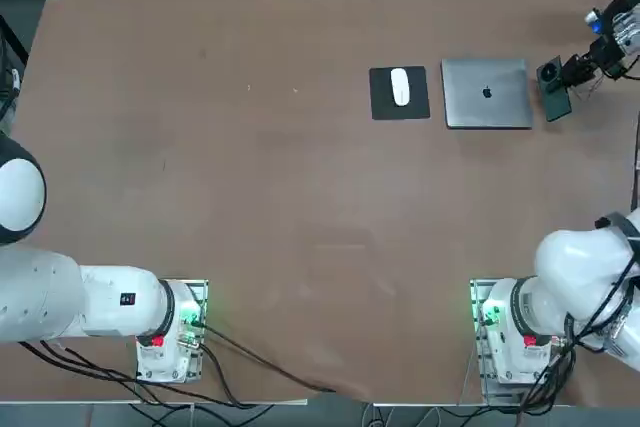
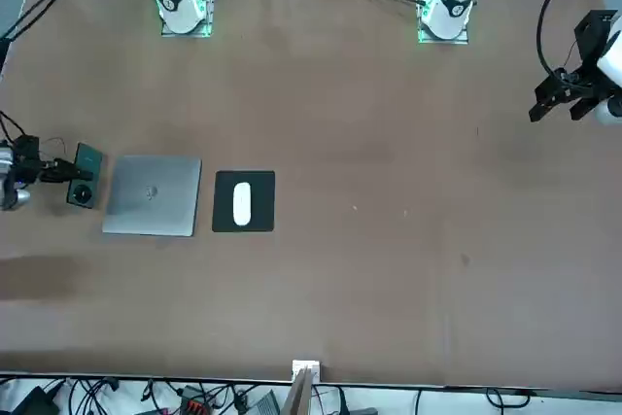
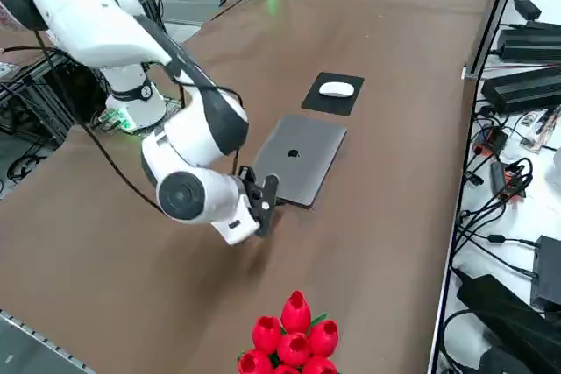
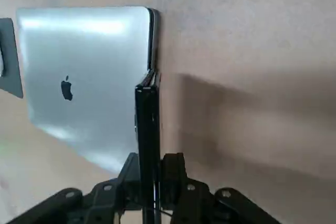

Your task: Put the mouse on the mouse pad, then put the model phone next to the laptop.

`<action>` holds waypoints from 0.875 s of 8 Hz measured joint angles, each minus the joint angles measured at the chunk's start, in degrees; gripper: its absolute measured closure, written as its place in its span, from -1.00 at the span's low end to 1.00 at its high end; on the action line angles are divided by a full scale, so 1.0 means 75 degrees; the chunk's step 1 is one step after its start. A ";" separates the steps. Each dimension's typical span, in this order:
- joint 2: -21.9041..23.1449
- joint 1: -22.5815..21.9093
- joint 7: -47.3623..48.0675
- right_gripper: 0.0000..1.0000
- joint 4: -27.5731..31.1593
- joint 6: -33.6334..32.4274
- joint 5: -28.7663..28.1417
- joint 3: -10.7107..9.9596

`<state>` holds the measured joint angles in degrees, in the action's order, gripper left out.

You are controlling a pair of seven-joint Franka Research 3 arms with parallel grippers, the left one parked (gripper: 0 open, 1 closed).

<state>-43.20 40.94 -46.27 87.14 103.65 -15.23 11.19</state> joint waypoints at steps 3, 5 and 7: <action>-0.0200 -0.0109 -0.0146 0.68 -0.0151 -0.0028 0.0109 0.0001; -0.0332 -0.0115 -0.0155 0.68 -0.0270 -0.0029 0.0117 -0.0001; -0.0442 -0.0112 -0.0155 0.68 -0.0387 -0.0029 0.0121 -0.0007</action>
<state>-46.52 40.09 -47.44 84.24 103.43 -14.32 11.14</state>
